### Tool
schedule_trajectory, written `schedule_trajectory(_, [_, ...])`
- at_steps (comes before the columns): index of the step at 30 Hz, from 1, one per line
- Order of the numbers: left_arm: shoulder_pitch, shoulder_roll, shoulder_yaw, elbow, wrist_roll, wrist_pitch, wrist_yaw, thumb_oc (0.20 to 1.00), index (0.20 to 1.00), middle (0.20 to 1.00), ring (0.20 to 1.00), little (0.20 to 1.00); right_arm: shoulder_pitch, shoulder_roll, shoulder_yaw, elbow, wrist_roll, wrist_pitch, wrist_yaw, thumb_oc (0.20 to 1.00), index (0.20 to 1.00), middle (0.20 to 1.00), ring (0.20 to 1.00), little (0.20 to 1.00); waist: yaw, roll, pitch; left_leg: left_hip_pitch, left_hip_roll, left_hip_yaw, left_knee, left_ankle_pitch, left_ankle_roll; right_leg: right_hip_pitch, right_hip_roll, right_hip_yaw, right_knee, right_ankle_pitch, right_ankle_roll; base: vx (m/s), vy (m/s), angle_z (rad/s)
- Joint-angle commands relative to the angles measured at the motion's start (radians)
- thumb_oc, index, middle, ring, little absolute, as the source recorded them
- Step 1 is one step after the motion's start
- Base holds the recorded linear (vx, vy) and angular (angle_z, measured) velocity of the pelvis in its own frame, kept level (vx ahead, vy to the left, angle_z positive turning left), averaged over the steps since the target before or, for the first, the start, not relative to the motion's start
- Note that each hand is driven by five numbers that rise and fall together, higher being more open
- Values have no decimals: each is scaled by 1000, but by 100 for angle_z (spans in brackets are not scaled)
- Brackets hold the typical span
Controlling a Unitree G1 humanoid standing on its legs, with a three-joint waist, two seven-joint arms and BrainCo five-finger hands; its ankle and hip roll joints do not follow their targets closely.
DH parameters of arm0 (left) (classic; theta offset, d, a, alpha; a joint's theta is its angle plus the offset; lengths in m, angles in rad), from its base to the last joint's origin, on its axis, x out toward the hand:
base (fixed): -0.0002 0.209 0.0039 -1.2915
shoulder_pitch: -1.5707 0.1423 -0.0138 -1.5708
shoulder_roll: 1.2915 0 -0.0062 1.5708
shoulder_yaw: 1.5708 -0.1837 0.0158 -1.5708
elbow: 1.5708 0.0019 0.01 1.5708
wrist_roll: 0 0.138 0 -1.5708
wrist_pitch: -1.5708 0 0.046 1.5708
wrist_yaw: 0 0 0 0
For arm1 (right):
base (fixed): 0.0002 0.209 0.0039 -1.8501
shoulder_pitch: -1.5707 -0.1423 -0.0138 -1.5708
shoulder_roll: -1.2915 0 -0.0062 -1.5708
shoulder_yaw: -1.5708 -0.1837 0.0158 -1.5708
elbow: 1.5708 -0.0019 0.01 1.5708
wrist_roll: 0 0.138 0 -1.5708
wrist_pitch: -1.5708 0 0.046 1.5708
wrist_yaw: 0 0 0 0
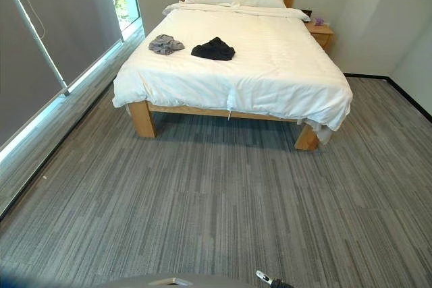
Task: Pick up bed clothes into laundry basket.
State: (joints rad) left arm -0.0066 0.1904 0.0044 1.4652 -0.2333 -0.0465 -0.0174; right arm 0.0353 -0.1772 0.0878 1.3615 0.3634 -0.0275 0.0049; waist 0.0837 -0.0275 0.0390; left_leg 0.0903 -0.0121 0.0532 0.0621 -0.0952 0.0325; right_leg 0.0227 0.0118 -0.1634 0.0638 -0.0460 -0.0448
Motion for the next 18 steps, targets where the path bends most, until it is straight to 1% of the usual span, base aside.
schedule_trajectory(1, [-56, -11, 21, 49, 19, -35, 12, 1000, 1000, 1000, 1000, 1000, -68, 6, 13, 61, -9, -17, 8, 1000, 1000, 1000, 1000, 1000, -3, -36, 6, 10, 27, -89, -149, 124, -42, 119, -99, 21, -151, 82, 101, 0, 0, 0])
schedule_trajectory(5, [-57, -11, 22, 71, 11, -28, -6, 1000, 1000, 1000, 1000, 1000, -80, -6, -11, 94, 15, -14, 19, 1000, 1000, 1000, 1000, 1000, -3, -28, 1, 14, 27, -90, -149, 119, -41, 122, -102, 18, -151, 81, 103, 12, 19, 4])
schedule_trajectory(9, [-95, 1, -16, 59, 23, -23, -22, 1000, 1000, 1000, 1000, 1000, -129, -46, -8, 102, 10, -6, 29, 1000, 1000, 1000, 1000, 1000, -10, -18, -11, 18, 26, -83, -149, 112, -41, 124, -104, 20, -151, 82, 104, 0, 0, 0])
schedule_trajectory(10, [-112, 8, -25, 52, 19, -21, -26, 1000, 1000, 1000, 1000, 1000, -152, -62, 4, 99, -11, -2, 33, 1000, 1000, 1000, 1000, 1000, -9, -16, -13, 18, 26, -84, -149, 111, -41, 123, -106, 19, -151, 83, 105, 9, 32, -1])
schedule_trajectory(12, [-162, 26, -25, 69, -14, 7, -40, 1000, 1000, 1000, 1000, 1000, -239, -101, 65, 82, -119, 20, 34, 1000, 1000, 1000, 1000, 1000, -10, -10, -23, 19, 24, -82, -149, 111, -40, 123, -107, 21, -151, 85, 107, 9, 26, -2])
schedule_trajectory(14, [-226, 36, -49, 30, -33, 7, -33, 1000, 1000, 1000, 1000, 1000, -306, -112, 98, 31, -138, 28, 21, 1000, 1000, 1000, 1000, 1000, -15, -5, -25, 19, 25, -79, -149, 111, -40, 122, -107, 25, -151, 87, 107, 0, 0, 0])
schedule_trajectory(15, [-271, 45, -74, -81, -74, -10, 6, 1000, 1000, 1000, 1000, 1000, -336, -133, 119, -113, -144, 26, -1, 1000, 1000, 1000, 1000, 1000, -20, -1, -21, 18, 24, -76, -149, 113, -40, 119, -107, 29, -151, 93, 108, -34, 15, 2])
schedule_trajectory(16, [-268, 53, -81, -198, -115, -25, 30, 1000, 1000, 1000, 1000, 1000, -323, -147, 119, -238, -146, 23, -17, 1000, 1000, 1000, 1000, 1000, -22, 1, -17, 16, 24, -76, -149, 115, -39, 115, -106, 30, -151, 95, 108, -76, 17, -1])
schedule_trajectory(17, [-241, 61, -84, -346, -158, -38, 44, 1000, 1000, 1000, 1000, 1000, -294, -161, 112, -380, -145, 17, -28, 1000, 1000, 1000, 1000, 1000, -23, 1, -14, 6, 22, -78, -149, 126, -37, 104, -107, 33, -151, 104, 107, -42, 10, -4])
schedule_trajectory(18, [-195, 77, -88, -520, -164, -42, 53, 1000, 1000, 1000, 1000, 1000, -250, -177, 97, -520, -152, 13, -35, 1000, 1000, 1000, 1000, 1000, -23, 2, -10, 11, 22, -80, -149, 119, -37, 110, -106, 32, -151, 97, 108, -31, 7, -6])
